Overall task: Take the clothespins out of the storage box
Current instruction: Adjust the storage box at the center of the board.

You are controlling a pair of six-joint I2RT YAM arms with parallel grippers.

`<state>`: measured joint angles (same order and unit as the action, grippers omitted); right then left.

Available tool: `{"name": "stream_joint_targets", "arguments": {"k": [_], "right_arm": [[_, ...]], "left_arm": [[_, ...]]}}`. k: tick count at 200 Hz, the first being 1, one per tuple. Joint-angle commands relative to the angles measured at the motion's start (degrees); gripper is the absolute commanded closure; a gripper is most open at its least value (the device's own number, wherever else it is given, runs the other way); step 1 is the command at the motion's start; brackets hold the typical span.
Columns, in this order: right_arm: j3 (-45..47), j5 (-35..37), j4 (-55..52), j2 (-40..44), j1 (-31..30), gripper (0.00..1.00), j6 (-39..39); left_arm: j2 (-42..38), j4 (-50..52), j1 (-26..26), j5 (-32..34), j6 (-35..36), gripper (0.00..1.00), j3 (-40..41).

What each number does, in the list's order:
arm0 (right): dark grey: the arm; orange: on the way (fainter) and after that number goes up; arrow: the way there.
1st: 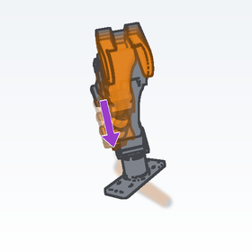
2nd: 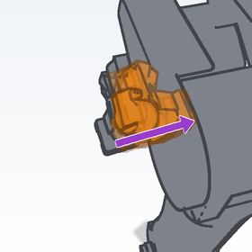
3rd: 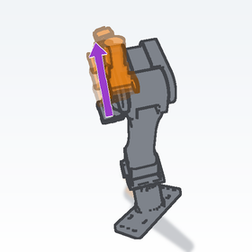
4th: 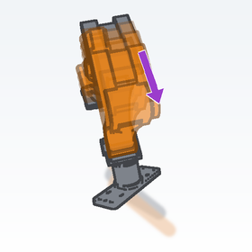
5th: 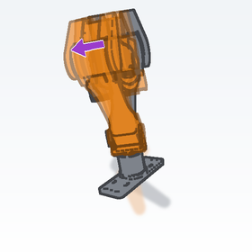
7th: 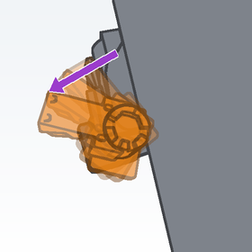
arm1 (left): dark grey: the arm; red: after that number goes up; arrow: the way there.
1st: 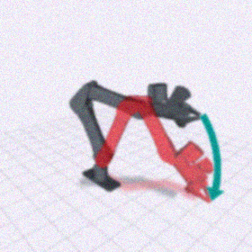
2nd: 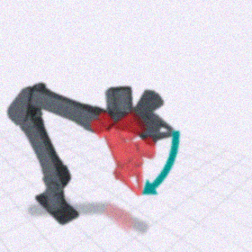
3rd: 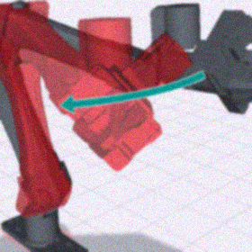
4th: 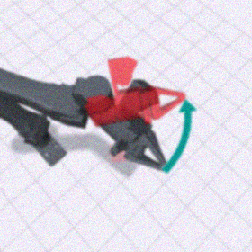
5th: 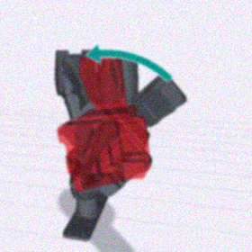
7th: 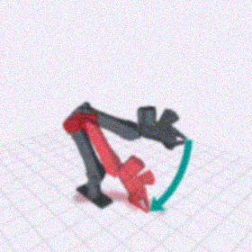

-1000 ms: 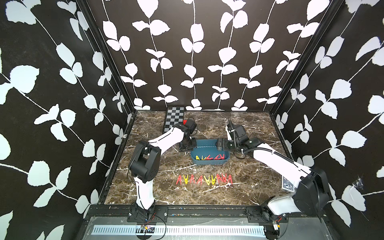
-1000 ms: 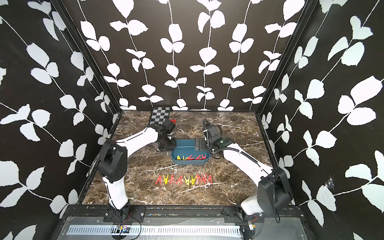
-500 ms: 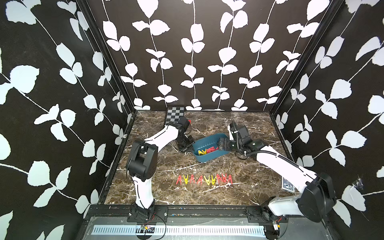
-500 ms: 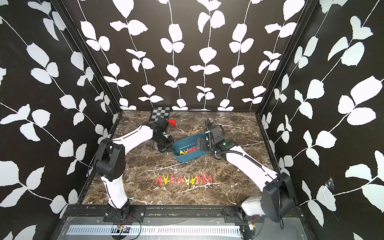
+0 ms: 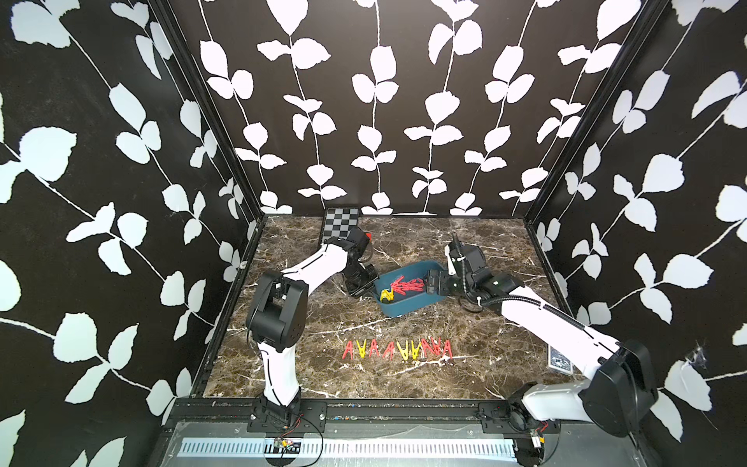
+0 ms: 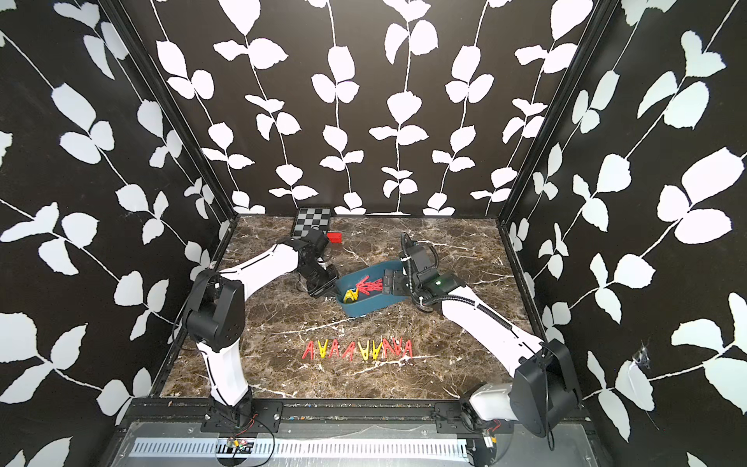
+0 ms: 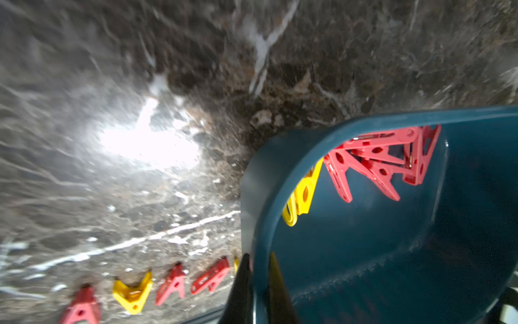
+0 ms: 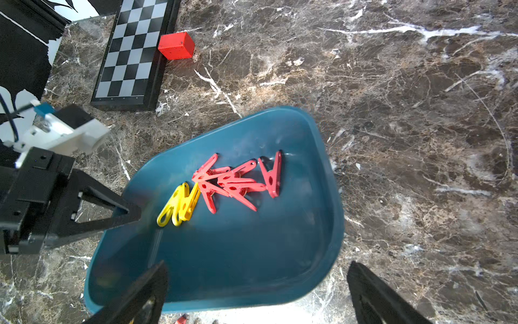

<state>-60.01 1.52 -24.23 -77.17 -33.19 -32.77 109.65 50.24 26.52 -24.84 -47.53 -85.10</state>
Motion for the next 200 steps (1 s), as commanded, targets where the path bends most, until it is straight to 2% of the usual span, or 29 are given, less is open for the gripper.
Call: {"name": "stream_joint_targets", "arguments": {"k": [1,65,96,142,149,186,200], "right_arm": [[0.83,0.41,0.89,0.54,0.25,0.01,-0.04],[-0.37,-2.54,0.51,-2.24,0.23,0.01,1.39],[-1.89,-3.48,-0.4,-4.52,-0.02,0.01,2.08],[-5.52,-3.8,-1.56,-9.27,-2.0,0.01,5.53],[-5.99,-3.23,-1.83,-10.16,-2.3,0.01,5.89],[-7.91,-2.08,-2.54,-13.96,-2.67,0.01,6.55],[-9.58,-1.44,-4.25,-16.89,-2.59,0.06,6.07]], "left_arm": [[0.13,3.05,-0.2,6.57,7.58,1.0,-2.86],[2.54,1.18,3.57,15.44,18.99,1.0,-6.63],[3.01,-1.52,4.41,18.55,22.31,1.0,-5.01],[3.42,-3.64,4.41,18.11,22.45,1.0,-4.46],[3.25,-3.79,4.41,18.12,22.39,0.95,-4.39],[2.66,-4.65,4.41,18.22,21.31,0.92,-3.29],[2.3,-5.51,4.39,18.03,20.41,0.92,-2.43]]}}
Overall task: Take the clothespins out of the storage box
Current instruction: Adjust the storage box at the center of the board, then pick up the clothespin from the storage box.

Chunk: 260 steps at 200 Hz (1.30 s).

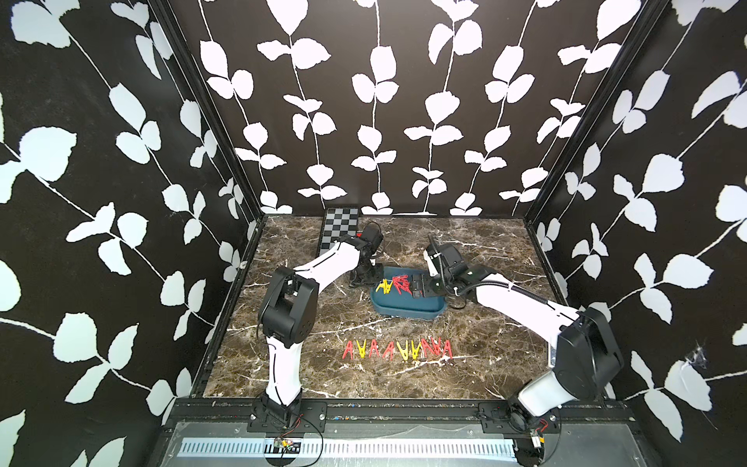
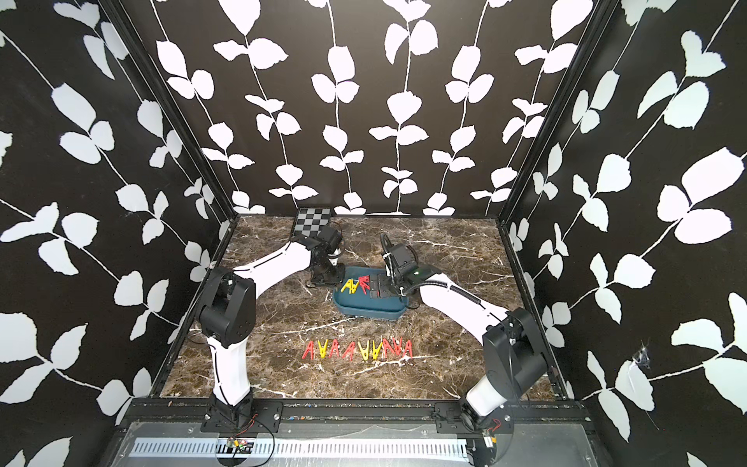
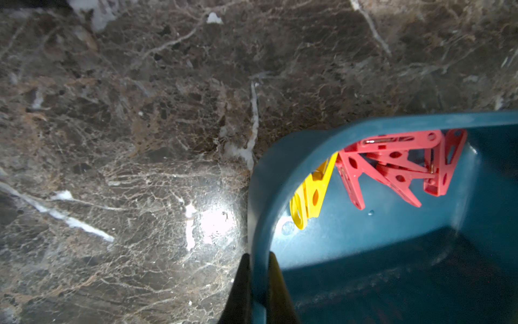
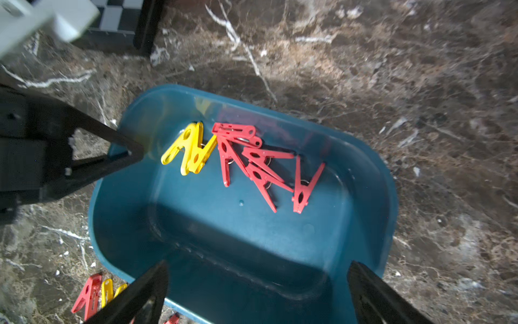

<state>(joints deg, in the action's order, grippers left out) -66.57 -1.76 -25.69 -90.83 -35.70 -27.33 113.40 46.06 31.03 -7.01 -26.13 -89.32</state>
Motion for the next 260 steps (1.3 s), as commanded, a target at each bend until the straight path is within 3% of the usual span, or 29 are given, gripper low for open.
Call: {"name": "stream_joint_targets", "arguments": {"k": [1,43,57,79,91,110,155,190,201,260], "right_arm": [[-3.17,1.84,-2.87,-3.35,-0.07,0.06,0.58],[-5.24,4.86,-4.59,-7.57,0.65,0.17,-2.51],[-4.85,5.42,-3.42,-7.95,1.04,0.22,-3.06],[-5.21,5.17,-2.7,-9.19,1.69,0.31,-3.76],[-6.08,5.95,-3.53,-10.34,1.96,0.33,-4.33],[-6.57,6.87,-3.41,-11.73,2.47,0.42,-5.08],[-8.15,8.76,-3.44,-14.77,3.0,0.58,-6.36],[-10.77,10.55,-4.07,-17.5,3.13,0.69,-7.88],[-11.08,10.94,-3.71,-18.03,3.16,0.71,-8.32],[-13.41,13.53,-2.8,-21.47,3.36,0.78,-10.31]], "left_arm": [[-1.49,-1.42,-0.1,0.22,-1.05,0.92,1.87],[-3.11,-3.93,0.12,0.42,-5.2,0.91,5.84],[-3.9,-5.14,0.24,0.28,-6.24,0.84,7.06],[-4.57,-5.26,0.44,0.05,-7.13,0.84,7.4],[-4.85,-5.36,0.53,-0.03,-7.44,0.75,7.57],[-5.66,-5.44,0.53,0.03,-7.8,0.72,7.84],[-8.64,-3.49,0.53,1.13,-7.53,0.46,5.59],[-11.56,-2.71,0.53,2.93,-7.53,0.07,4.43],[-12.34,-2.71,0.49,3.18,-7.61,0.02,4.03],[-15.0,-2.84,0.48,3.29,-7.71,0.01,4.15]]}}
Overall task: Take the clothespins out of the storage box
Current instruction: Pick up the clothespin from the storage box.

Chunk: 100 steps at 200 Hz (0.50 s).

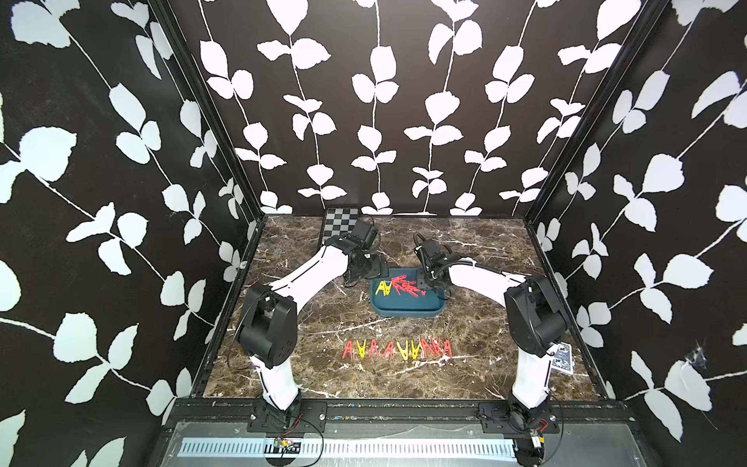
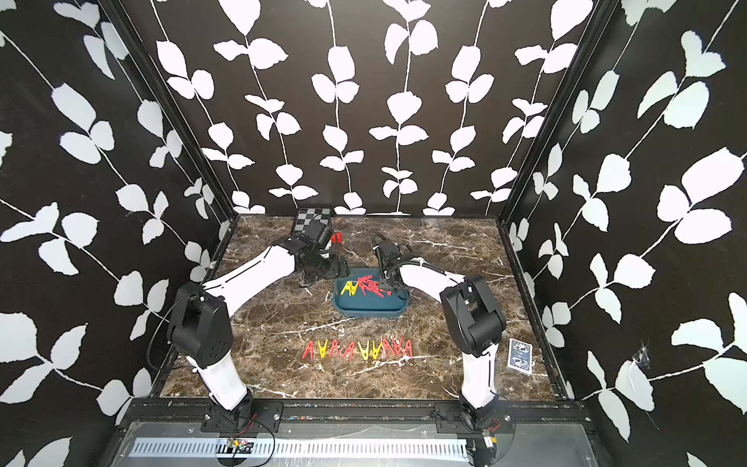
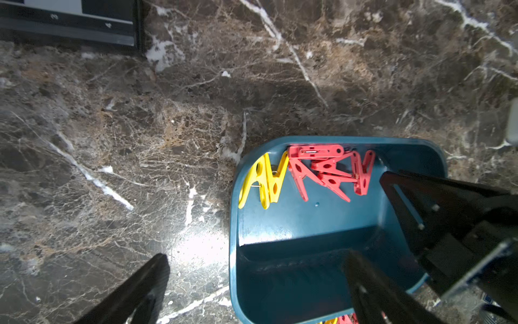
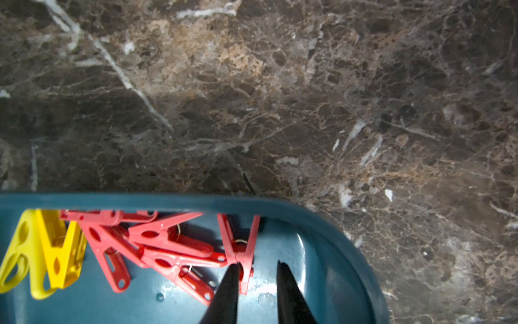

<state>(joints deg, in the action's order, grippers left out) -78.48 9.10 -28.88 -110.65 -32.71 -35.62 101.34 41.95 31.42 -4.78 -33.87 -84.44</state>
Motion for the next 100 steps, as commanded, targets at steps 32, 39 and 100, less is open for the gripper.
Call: {"name": "stream_joint_targets", "arguments": {"k": [32,39,100], "right_arm": [[-1.37,3.72,1.71,-3.0,0.43,0.79,-3.78],[-1.33,4.06,1.92,-3.33,0.44,0.79,-4.14],[-2.66,3.65,3.46,-6.45,0.51,0.79,-5.51]], "left_arm": [[-3.34,1.41,-0.22,1.09,0.46,0.01,-0.24],[-3.34,1.46,-0.34,0.96,0.55,0.01,-0.23],[-3.43,2.66,-0.74,0.41,1.27,0.01,-0.28]]}}
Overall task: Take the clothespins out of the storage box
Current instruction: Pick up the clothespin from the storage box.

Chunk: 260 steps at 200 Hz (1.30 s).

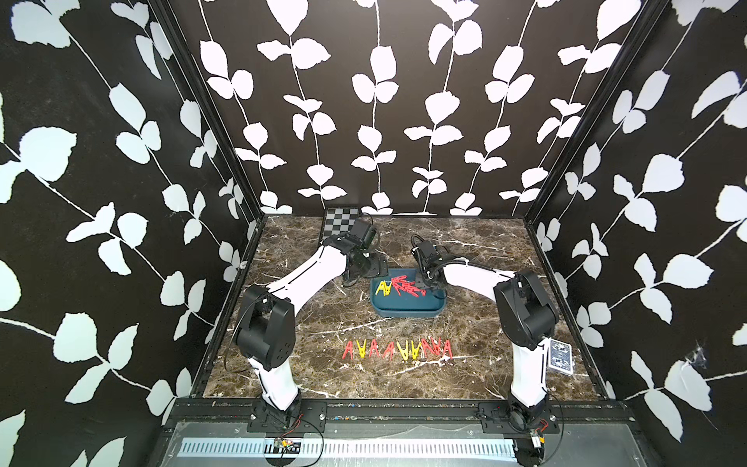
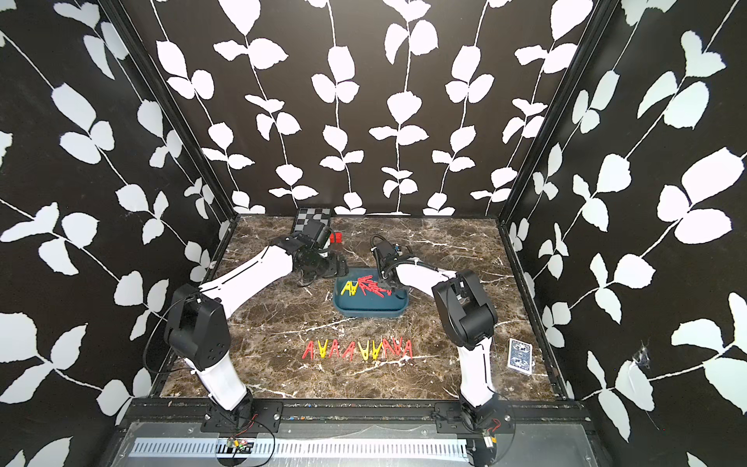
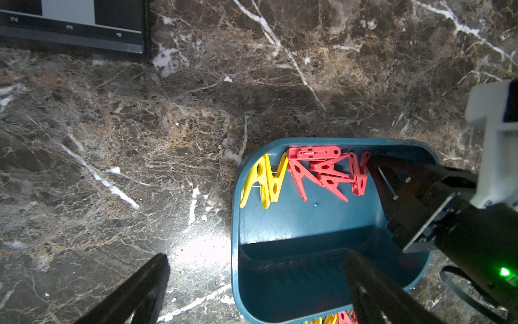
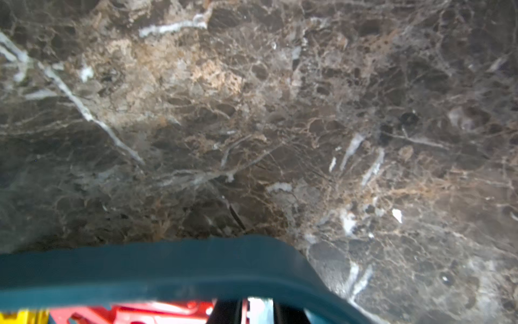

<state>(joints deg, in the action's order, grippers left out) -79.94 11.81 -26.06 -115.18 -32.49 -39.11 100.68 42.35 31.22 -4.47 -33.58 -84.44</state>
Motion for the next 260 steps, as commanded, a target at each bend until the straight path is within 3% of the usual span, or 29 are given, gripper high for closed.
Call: {"name": "stream_joint_targets", "arguments": {"k": [1,39,86,137,209,260], "right_arm": [[-1.19,0.89,0.65,-1.95,0.31,0.79,-2.02],[-0.48,0.59,0.96,-2.84,0.27,0.79,-2.8],[0.05,0.41,1.02,-1.54,0.26,0.99,-3.24],[-0.48,-0.28,-0.09,2.88,0.2,1.0,-3.34],[4.37,-0.78,-3.04,15.36,-1.68,1.0,-3.34],[18.01,-0.32,-4.98,29.81,-2.68,1.0,-4.12]], "left_arm": [[-2.77,2.33,-0.55,0.13,0.98,0.01,-0.28],[-3.04,2.52,-0.76,-0.34,1.3,0.01,-0.06],[-3.66,2.13,-0.8,-1.11,2.16,0.01,0.21],[-5.2,0.96,-0.78,-2.85,2.38,0.01,1.67],[-9.38,-3.2,1.49,-6.31,3.18,0.01,5.99],[-11.27,-5.31,5.28,-5.82,1.6,0.01,8.19]]}}
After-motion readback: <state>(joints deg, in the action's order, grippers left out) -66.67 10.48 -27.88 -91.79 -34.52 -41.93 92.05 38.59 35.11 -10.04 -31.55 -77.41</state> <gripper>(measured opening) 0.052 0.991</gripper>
